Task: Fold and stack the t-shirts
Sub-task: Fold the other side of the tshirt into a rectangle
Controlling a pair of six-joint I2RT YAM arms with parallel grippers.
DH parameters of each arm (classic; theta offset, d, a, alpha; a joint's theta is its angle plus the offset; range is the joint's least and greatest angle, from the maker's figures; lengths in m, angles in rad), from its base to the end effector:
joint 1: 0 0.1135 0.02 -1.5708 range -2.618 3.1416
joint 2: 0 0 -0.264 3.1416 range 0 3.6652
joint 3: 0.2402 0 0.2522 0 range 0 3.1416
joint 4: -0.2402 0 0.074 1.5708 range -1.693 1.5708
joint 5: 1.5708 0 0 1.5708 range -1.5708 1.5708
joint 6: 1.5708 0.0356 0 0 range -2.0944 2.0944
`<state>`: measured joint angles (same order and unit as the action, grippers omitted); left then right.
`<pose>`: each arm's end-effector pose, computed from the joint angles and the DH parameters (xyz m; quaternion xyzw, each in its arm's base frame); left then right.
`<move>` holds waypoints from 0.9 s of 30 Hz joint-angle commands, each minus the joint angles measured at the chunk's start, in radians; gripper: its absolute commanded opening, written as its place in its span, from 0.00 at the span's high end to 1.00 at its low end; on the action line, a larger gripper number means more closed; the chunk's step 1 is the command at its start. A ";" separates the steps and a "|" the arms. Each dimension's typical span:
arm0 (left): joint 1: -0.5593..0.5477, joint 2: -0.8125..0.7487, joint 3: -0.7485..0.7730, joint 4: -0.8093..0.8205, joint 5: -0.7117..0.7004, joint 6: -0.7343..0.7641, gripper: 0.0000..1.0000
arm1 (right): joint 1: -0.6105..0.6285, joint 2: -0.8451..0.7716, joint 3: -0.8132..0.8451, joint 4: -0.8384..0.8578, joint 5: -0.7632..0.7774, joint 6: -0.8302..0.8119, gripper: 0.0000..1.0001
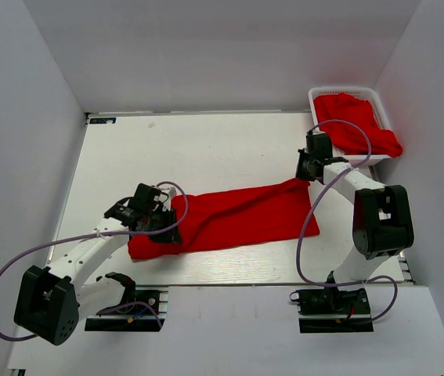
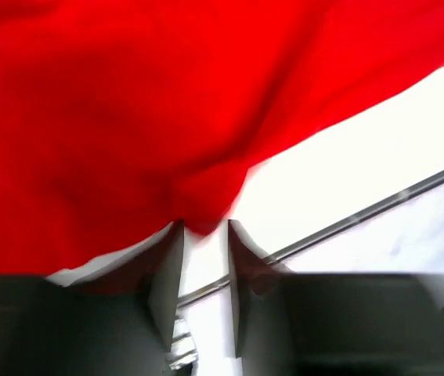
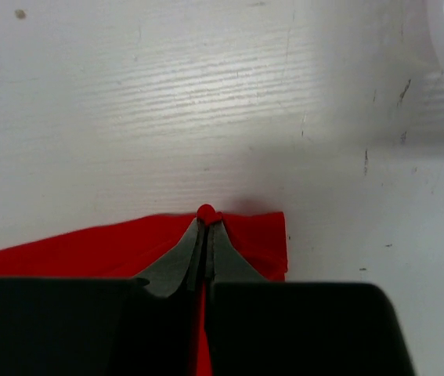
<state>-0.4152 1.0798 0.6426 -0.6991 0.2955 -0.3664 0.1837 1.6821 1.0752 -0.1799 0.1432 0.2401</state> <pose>0.1681 -0.0855 0.1989 0.0553 0.9648 -0.2141 0.1424 0.3567 0.0611 0.2081 0.0533 0.9206 0.0155 0.3864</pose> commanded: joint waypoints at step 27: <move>0.056 0.296 0.246 0.216 -0.455 -0.177 0.01 | 0.055 -0.107 0.008 -0.015 -0.260 -0.108 0.10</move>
<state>-0.3767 1.3563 0.8425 -0.5804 -0.1234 -0.5247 0.2085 1.5192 1.0061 -0.2173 -0.0006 0.2005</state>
